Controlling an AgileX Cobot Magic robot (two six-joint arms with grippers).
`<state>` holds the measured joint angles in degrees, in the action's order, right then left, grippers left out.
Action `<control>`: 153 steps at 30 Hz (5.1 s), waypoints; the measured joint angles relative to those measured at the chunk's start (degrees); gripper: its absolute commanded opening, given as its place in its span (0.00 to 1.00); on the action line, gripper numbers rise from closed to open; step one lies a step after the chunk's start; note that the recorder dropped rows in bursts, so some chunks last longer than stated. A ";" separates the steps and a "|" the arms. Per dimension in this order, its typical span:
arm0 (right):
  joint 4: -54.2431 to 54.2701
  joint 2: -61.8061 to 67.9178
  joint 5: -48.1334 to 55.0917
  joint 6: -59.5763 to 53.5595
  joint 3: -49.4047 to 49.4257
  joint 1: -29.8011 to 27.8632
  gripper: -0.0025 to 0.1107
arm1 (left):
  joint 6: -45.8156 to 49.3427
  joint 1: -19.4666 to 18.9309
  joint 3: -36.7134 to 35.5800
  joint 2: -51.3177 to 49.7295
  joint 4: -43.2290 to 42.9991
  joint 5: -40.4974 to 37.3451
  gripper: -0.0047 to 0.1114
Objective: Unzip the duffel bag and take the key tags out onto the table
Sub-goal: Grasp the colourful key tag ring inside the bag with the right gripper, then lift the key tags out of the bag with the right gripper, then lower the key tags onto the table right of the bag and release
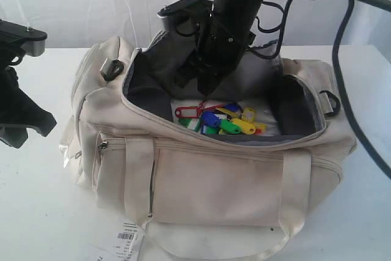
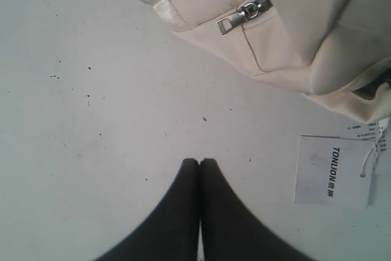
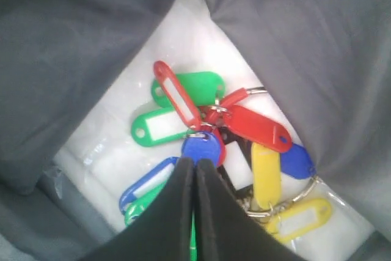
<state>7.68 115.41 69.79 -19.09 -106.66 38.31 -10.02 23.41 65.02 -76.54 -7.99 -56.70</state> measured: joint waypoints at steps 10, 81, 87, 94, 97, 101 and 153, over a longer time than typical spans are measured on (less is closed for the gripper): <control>6.83 3.13 0.00 -9.82 0.00 0.00 0.62 | 0.00 0.00 0.00 0.00 0.00 0.00 0.04; -4.69 -38.78 0.32 8.50 21.49 0.00 0.02 | 0.00 0.00 0.00 0.00 0.00 -0.38 0.04; -7.68 -48.98 0.44 12.11 30.31 0.00 0.02 | 0.00 0.00 0.00 0.00 0.49 -0.48 0.04; -16.39 -57.91 0.55 18.45 39.81 0.00 0.02 | 0.00 0.00 0.00 0.00 0.90 -0.47 0.04; -21.47 -60.33 0.55 22.04 44.32 0.00 0.02 | 0.00 0.00 0.00 0.00 1.00 -0.47 0.04; -29.20 -61.24 0.44 25.50 51.59 0.00 0.02 | 0.00 0.00 0.00 0.00 1.00 -0.47 0.04; -30.92 -24.57 -27.79 39.43 61.40 0.00 0.38 | 0.00 0.00 0.00 0.00 2.59 -0.24 0.04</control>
<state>-23.23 90.84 42.00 20.35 -45.26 38.31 -10.02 23.41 65.02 -76.54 -5.40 -56.94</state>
